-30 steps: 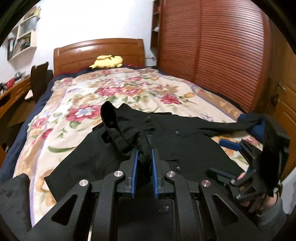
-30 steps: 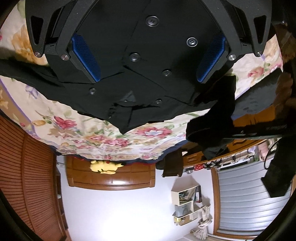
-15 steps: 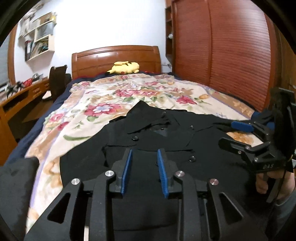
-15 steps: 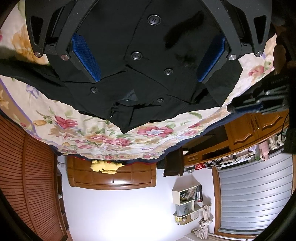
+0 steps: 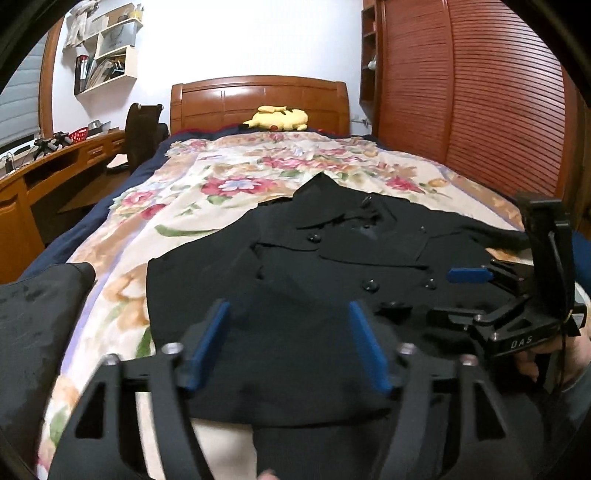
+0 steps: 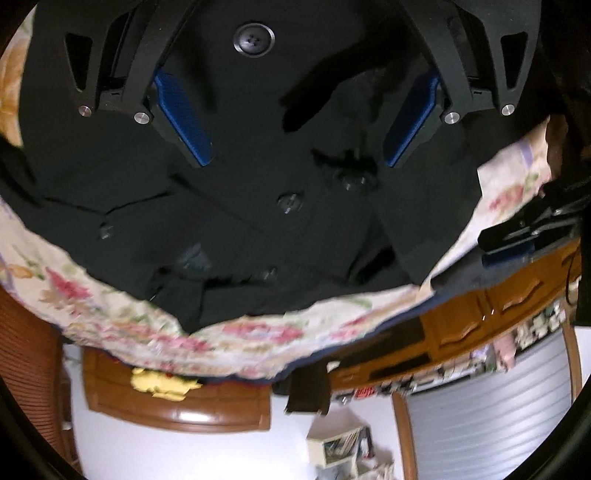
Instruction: Fold large clothes
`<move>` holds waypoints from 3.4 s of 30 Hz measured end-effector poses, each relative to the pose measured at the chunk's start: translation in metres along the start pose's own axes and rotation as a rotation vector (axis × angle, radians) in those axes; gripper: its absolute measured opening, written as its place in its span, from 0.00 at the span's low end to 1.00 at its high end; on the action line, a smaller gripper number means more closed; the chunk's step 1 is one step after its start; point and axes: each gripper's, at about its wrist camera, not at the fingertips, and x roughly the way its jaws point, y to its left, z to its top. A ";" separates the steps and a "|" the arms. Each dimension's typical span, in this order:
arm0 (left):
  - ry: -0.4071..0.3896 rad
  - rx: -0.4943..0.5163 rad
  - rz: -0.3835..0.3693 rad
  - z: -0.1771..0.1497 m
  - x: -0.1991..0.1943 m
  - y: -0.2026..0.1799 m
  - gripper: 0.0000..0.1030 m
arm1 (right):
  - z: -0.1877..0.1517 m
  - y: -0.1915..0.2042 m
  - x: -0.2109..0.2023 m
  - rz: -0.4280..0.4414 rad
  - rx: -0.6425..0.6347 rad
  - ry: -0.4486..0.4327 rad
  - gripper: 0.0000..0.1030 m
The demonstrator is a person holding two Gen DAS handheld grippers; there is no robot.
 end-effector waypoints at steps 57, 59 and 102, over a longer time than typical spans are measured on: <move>-0.104 -0.034 -0.072 0.009 -0.016 -0.035 0.77 | 0.029 -0.101 -0.069 -0.619 0.094 0.087 0.08; -0.103 -0.036 -0.077 0.009 -0.015 -0.035 0.77 | 0.028 -0.099 -0.071 -0.635 0.097 0.093 0.08; -0.074 0.042 -0.166 0.011 0.004 -0.092 0.77 | -0.026 -0.237 -0.217 -0.825 0.329 0.000 0.75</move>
